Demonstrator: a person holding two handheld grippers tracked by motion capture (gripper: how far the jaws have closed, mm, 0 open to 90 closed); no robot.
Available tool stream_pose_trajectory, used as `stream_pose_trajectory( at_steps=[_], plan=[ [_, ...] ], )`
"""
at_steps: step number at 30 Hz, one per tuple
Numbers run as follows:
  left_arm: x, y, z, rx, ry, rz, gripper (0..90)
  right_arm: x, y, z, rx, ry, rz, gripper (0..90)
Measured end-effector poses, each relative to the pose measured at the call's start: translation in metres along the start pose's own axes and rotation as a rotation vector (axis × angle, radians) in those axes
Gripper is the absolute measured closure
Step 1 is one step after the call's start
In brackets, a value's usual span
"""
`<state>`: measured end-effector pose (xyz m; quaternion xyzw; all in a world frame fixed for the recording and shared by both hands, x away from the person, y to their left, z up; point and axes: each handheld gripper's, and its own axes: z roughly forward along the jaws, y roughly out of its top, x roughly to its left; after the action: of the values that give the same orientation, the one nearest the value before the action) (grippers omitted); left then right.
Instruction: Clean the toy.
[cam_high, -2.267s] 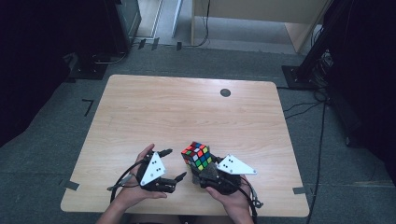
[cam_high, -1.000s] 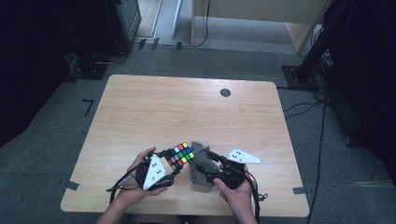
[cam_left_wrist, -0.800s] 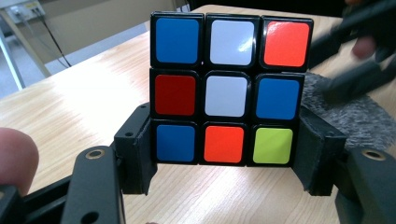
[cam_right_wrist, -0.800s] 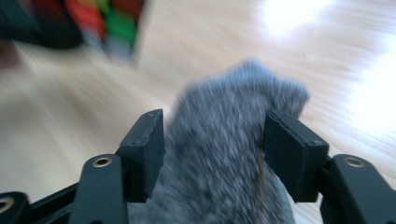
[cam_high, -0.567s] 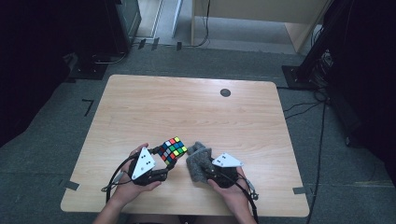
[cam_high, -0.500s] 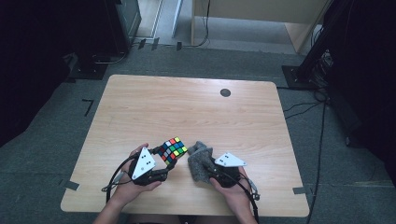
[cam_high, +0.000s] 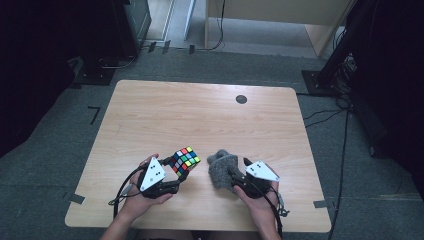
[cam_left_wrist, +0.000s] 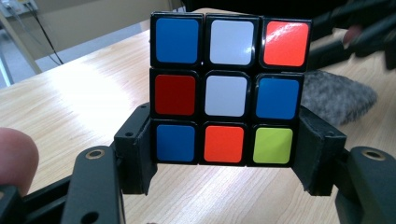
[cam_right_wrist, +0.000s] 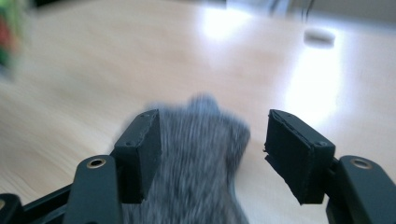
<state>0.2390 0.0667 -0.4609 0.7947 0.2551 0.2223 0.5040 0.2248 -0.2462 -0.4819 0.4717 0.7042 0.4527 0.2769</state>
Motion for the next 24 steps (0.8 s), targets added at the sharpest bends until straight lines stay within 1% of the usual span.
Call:
stream_pose_trajectory(
  at_steps=[1, 2, 3, 4, 5, 6, 7, 9, 10, 11, 12, 15, 16, 17, 18, 20, 21, 23, 24],
  plan=[
    [0.000, 0.000, 0.000, 0.000, -0.001, -0.002, 34.5, 0.002, 0.004, -0.004, -0.036, 0.022, 0.003, 38.7],
    [0.000, 0.000, 0.000, 0.000, -0.003, -0.003, 34.5, 0.005, 0.007, -0.007, -0.057, 0.060, 0.008, 41.5],
    [0.000, 0.000, 0.000, 0.000, -0.005, -0.003, 34.5, 0.008, 0.009, -0.008, -0.059, 0.110, 0.011, 42.6],
    [0.000, 0.000, -0.001, 0.000, -0.006, -0.002, 34.5, 0.012, 0.009, -0.006, -0.042, 0.165, 0.008, 43.2],
    [-0.001, 0.000, -0.001, -0.001, -0.007, -0.002, 34.5, 0.017, 0.008, -0.002, -0.001, 0.202, 0.000, 43.1],
    [-0.001, 0.000, -0.001, -0.002, -0.008, -0.003, 34.5, 0.021, 0.004, 0.004, 0.052, 0.216, -0.019, 42.6],
    [-0.002, 0.001, 0.000, -0.001, -0.011, -0.002, 34.5, 0.025, -0.001, 0.010, 0.097, 0.205, -0.050, 40.2],
    [-0.003, 0.001, 0.000, -0.001, -0.014, -0.001, 34.5, 0.029, -0.012, 0.020, 0.147, 0.116, -0.122, 35.2],
    [-0.003, 0.001, 0.000, 0.000, -0.017, -0.001, 34.5, 0.030, -0.015, 0.023, 0.167, 0.086, -0.143, 33.6],
    [-0.003, 0.001, 0.000, -0.001, -0.019, -0.002, 34.5, 0.028, -0.017, 0.025, 0.177, 0.069, -0.154, 33.0],
    [-0.003, 0.001, 0.000, -0.001, -0.020, -0.003, 34.5, 0.027, -0.018, 0.027, 0.184, 0.059, -0.153, 33.2],
    [-0.003, 0.000, 0.001, 0.004, -0.024, -0.008, 34.5, 0.021, -0.022, 0.033, 0.228, 0.045, -0.115, 33.2],
    [-0.003, 0.000, 0.001, 0.005, -0.024, -0.009, 34.5, 0.019, -0.024, 0.034, 0.236, 0.029, -0.112, 34.3],
    [-0.004, 0.000, 0.001, 0.005, -0.024, -0.008, 34.5, 0.018, -0.026, 0.036, 0.230, 0.016, -0.118, 38.2],
    [-0.004, 0.000, 0.001, 0.003, -0.026, -0.006, 34.5, 0.017, -0.027, 0.035, 0.219, 0.002, -0.127, 43.8],
    [-0.004, 0.001, 0.001, -0.005, -0.035, -0.006, 34.5, 0.016, -0.027, 0.033, 0.216, -0.028, -0.138, 58.3],
    [-0.005, 0.001, 0.001, -0.006, -0.040, -0.006, 34.5, 0.014, -0.026, 0.032, 0.213, -0.028, -0.130, 63.5],
    [-0.005, 0.000, 0.001, -0.003, -0.046, 0.003, 34.5, 0.009, -0.023, 0.027, 0.197, -0.009, -0.080, 69.3],
    [-0.006, -0.001, 0.002, 0.002, -0.046, 0.008, 34.5, 0.007, -0.020, 0.023, 0.173, 0.011, -0.046, 70.3]
  ],
)
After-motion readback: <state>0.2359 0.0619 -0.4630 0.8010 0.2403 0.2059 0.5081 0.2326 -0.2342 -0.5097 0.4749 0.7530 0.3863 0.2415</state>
